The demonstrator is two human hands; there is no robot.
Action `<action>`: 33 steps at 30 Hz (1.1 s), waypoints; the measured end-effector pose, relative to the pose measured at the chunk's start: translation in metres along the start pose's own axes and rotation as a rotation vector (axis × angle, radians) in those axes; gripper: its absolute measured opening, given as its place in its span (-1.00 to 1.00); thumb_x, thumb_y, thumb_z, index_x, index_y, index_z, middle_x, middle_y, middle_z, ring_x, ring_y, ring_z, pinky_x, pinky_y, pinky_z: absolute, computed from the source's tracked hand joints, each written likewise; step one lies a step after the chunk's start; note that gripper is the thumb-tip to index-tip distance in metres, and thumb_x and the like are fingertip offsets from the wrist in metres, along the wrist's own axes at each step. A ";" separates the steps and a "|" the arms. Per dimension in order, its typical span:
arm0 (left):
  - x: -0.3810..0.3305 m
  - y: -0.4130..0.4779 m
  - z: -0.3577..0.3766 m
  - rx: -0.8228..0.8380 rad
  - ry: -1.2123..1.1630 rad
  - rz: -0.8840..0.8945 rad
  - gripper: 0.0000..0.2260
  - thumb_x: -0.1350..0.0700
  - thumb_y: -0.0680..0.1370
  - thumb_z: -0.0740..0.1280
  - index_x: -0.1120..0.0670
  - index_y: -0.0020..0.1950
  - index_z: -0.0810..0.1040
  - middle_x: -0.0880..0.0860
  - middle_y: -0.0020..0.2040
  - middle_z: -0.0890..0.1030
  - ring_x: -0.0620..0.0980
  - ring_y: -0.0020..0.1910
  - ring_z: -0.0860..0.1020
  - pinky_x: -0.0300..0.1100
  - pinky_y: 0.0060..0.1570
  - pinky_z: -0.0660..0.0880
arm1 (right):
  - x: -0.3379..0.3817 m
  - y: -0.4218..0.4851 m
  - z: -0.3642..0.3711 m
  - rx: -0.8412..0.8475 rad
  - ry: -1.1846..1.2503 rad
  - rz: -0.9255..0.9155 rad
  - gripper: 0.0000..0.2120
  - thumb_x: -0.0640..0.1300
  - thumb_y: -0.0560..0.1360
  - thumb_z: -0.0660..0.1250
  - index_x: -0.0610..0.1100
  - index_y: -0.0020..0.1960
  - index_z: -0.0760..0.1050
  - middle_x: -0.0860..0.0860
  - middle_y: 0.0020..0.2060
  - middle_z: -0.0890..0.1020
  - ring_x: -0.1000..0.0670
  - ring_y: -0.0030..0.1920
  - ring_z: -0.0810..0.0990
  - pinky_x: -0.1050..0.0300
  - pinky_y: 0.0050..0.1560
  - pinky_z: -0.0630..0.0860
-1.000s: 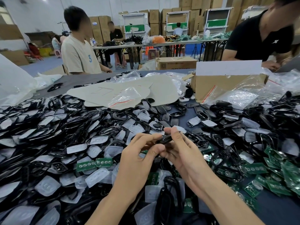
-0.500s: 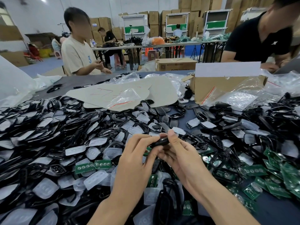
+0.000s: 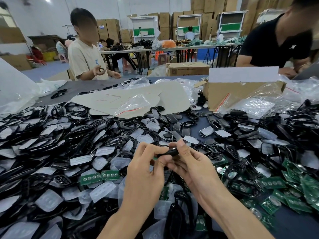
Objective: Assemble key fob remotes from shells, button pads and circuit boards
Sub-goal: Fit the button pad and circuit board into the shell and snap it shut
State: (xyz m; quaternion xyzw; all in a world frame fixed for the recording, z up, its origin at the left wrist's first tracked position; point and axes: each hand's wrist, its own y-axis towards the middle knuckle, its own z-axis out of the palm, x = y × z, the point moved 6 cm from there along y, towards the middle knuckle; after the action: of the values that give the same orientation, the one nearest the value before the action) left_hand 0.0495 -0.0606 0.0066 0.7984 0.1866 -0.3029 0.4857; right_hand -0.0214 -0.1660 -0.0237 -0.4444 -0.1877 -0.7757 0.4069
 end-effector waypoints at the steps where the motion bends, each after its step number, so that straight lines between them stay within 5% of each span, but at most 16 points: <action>1: 0.002 0.000 -0.001 -0.005 -0.008 -0.029 -0.70 0.27 0.54 0.43 -0.17 -0.06 0.54 -0.12 -0.12 0.55 -0.15 -0.11 0.58 -0.42 -0.18 0.45 | 0.000 0.000 0.000 -0.003 0.001 -0.004 -0.62 0.15 0.33 0.45 -0.12 -0.04 0.74 -0.21 -0.09 0.74 -0.02 -0.14 0.72 0.26 -0.13 0.62; 6: 0.003 0.002 0.000 0.002 0.001 -0.089 -0.64 0.32 0.50 0.44 -0.19 -0.14 0.55 -0.11 -0.17 0.57 -0.17 -0.15 0.58 -0.44 -0.22 0.41 | -0.001 0.002 -0.002 0.013 -0.023 -0.030 -0.64 0.15 0.32 0.48 -0.08 -0.04 0.74 -0.15 -0.12 0.74 0.01 -0.14 0.72 0.29 -0.13 0.61; 10: 0.010 -0.001 0.004 0.068 -0.182 -0.231 -0.95 -0.01 0.56 0.38 -0.19 -0.05 0.58 -0.07 -0.10 0.65 -0.09 -0.06 0.61 -0.27 -0.10 0.49 | 0.004 0.004 -0.008 -0.013 -0.044 -0.096 -0.64 0.13 0.30 0.50 -0.08 -0.03 0.74 -0.15 -0.08 0.75 0.01 -0.12 0.73 0.30 -0.12 0.61; 12: 0.012 -0.001 0.006 0.111 -0.310 -0.305 -0.92 -0.07 0.53 0.37 -0.12 -0.04 0.62 -0.05 -0.10 0.68 -0.10 -0.07 0.64 -0.28 -0.08 0.53 | 0.009 0.003 -0.011 -0.020 -0.092 -0.136 -0.66 0.13 0.30 0.50 -0.03 -0.01 0.74 -0.14 -0.06 0.75 -0.02 -0.08 0.74 0.29 -0.08 0.62; 18: 0.028 -0.001 0.022 0.112 -1.000 -0.835 -0.89 0.16 0.42 0.41 0.12 -0.15 0.73 0.16 -0.16 0.65 0.00 -0.25 0.58 -0.22 -0.30 0.54 | 0.022 -0.003 -0.010 0.015 -0.344 -0.273 -0.71 0.14 0.35 0.48 0.10 0.04 0.69 -0.02 -0.07 0.75 -0.06 -0.08 0.75 0.26 -0.04 0.62; 24: 0.029 -0.012 0.030 0.239 -1.089 -1.070 -0.72 0.09 0.44 0.42 0.28 0.03 0.63 0.13 -0.29 0.60 -0.08 -0.40 0.52 -0.30 -0.43 0.55 | 0.026 -0.010 -0.005 0.060 -0.636 -0.361 -0.75 0.17 0.39 0.42 0.29 0.07 0.60 0.17 -0.09 0.73 0.18 -0.10 0.69 0.45 -0.11 0.49; 29: 0.037 -0.011 0.029 0.225 -1.053 -0.968 -0.74 0.06 0.43 0.44 0.24 -0.03 0.71 0.15 -0.25 0.61 -0.07 -0.39 0.54 -0.27 -0.42 0.55 | 0.023 -0.007 -0.005 0.120 -0.653 -0.344 -0.72 0.11 0.42 0.41 0.28 0.13 0.59 0.24 0.01 0.71 0.22 0.04 0.66 0.46 0.02 0.47; 33: 0.034 -0.004 0.023 0.158 -0.845 -0.711 -0.81 -0.03 0.43 0.41 0.06 -0.13 0.71 0.12 -0.23 0.64 -0.08 -0.33 0.55 -0.26 -0.36 0.51 | 0.017 -0.002 -0.007 0.152 -0.520 -0.327 -0.69 -0.19 0.55 0.37 0.06 0.25 0.57 0.11 0.08 0.72 0.08 0.06 0.70 0.33 0.07 0.56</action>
State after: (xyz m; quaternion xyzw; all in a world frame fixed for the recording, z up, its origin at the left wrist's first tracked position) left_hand 0.0660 -0.0792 -0.0268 0.5293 0.2102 -0.7550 0.3250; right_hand -0.0312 -0.1773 -0.0128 -0.5601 -0.4118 -0.6749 0.2473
